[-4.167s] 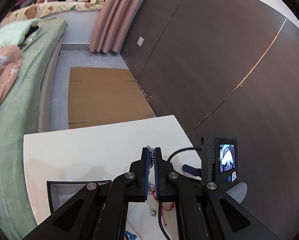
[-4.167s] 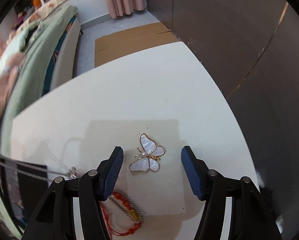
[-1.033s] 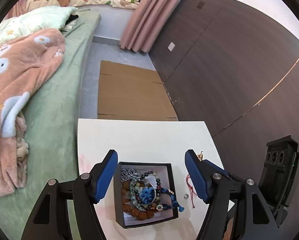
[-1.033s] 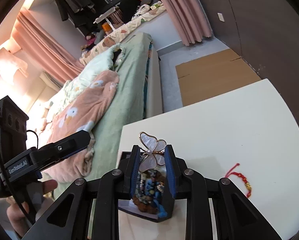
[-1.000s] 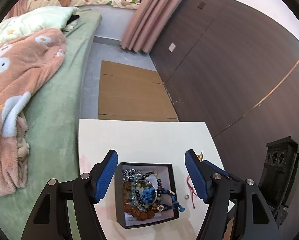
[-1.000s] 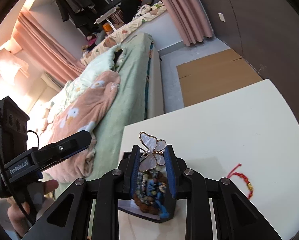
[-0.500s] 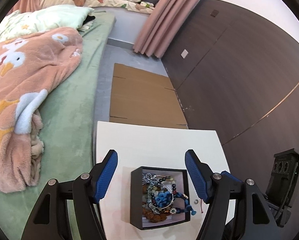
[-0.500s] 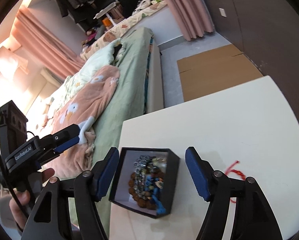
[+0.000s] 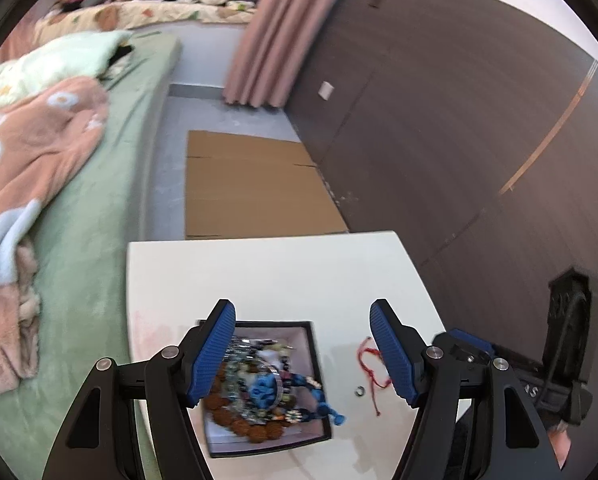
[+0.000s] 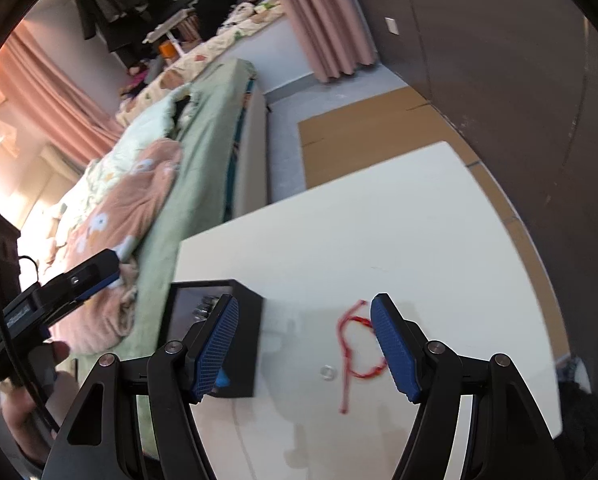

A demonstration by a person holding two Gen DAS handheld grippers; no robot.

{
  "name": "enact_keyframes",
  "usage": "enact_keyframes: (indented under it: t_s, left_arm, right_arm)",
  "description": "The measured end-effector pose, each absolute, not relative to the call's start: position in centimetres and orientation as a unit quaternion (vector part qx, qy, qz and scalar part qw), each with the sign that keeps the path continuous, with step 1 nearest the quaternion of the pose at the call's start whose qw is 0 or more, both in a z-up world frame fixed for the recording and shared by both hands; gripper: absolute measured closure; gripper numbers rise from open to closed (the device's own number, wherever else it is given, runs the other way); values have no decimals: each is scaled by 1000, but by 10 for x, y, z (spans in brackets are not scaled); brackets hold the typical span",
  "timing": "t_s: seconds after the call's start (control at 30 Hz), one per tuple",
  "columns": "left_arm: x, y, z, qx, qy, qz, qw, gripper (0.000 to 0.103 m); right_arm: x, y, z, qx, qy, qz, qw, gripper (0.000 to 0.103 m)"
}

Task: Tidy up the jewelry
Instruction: 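Move the left tool to the small silver ring and grasp it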

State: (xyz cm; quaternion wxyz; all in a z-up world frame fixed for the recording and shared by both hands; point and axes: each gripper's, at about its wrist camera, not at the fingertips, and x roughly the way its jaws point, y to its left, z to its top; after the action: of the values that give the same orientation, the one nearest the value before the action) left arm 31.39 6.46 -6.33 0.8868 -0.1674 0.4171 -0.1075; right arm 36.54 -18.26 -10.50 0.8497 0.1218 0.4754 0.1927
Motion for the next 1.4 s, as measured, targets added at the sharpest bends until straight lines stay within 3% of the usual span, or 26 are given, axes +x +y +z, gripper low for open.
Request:
enact_keyframes:
  t_s: [0.23, 0.6, 0.87, 0.97, 1.4]
  left_arm:
    - [311, 24, -74, -122, 434, -139, 882, 34]
    - [307, -32, -106, -39, 474, -184, 860, 60]
    - [305, -61, -133, 17, 506, -194, 840, 69]
    - [308, -69, -147, 31, 525, -195, 828, 81]
    - [315, -89, -176, 68, 550, -178, 813, 81]
  right_arm:
    - [362, -208, -114, 104, 497, 167, 845, 34]
    - [355, -244, -124, 81, 509, 156, 842, 34]
    - [353, -265, -137, 67, 530, 144, 833, 34]
    - [353, -268, -137, 67, 530, 144, 833, 34]
    - [354, -275, -139, 64, 532, 145, 832, 34]
